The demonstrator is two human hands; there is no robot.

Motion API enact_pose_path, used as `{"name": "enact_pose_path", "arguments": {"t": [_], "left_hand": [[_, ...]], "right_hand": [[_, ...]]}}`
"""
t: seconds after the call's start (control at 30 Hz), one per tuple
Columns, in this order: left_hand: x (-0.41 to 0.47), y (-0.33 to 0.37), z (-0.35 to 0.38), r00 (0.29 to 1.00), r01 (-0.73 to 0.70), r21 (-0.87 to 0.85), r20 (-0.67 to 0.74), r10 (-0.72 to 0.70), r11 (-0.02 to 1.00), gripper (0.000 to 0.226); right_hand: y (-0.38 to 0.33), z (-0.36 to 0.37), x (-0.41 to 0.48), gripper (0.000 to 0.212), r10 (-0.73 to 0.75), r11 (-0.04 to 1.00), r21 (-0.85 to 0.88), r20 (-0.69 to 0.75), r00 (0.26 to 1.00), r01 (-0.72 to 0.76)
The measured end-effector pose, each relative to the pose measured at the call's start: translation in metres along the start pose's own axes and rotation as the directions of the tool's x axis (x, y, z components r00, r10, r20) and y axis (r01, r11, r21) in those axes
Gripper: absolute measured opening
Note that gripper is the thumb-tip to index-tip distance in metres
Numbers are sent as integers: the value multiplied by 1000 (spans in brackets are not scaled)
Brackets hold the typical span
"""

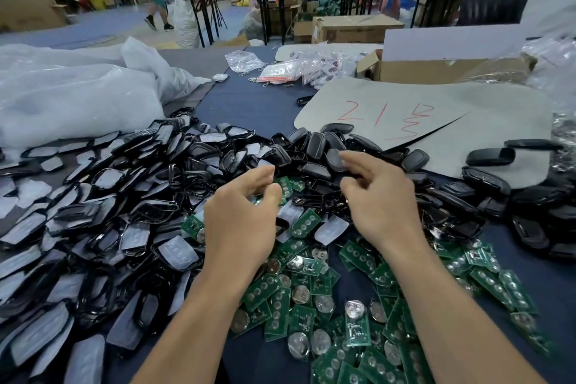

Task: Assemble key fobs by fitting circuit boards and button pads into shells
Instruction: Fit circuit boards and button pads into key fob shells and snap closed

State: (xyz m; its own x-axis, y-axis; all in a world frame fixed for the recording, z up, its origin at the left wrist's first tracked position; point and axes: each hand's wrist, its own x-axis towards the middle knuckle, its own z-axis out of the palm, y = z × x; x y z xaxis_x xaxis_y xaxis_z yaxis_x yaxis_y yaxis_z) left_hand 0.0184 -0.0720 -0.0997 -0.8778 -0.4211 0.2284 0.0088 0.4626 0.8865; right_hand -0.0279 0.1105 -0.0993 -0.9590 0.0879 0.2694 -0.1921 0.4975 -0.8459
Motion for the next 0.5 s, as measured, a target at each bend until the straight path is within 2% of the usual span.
{"name": "enact_pose_path", "arguments": {"t": [0.1,0.2,0.3,0.37,0.43,0.5], "left_hand": [[1,-1,0,1000,-4,53,12,4,999,26],[2,-3,0,1000,-17,128,20,15,992,25],[3,-3,0,1000,-12,173,29,7,985,26],[2,-3,0,999,-22,190,37,15,982,25],[1,-1,0,999,-21,189,39,14,982,25],[1,0,1,999,-22,188,38,15,982,25]], "right_hand": [[-5,17,4,55,-94,971,-197,196,976,133],[-2,27,5,45,-86,900,-373,357,930,226],[5,23,3,34,-35,932,-333,315,949,145],[7,24,6,26,-65,947,-295,207,976,126],[8,27,12,28,-107,959,-251,118,987,134],[8,30,15,47,-71,941,-304,243,967,146]]}}
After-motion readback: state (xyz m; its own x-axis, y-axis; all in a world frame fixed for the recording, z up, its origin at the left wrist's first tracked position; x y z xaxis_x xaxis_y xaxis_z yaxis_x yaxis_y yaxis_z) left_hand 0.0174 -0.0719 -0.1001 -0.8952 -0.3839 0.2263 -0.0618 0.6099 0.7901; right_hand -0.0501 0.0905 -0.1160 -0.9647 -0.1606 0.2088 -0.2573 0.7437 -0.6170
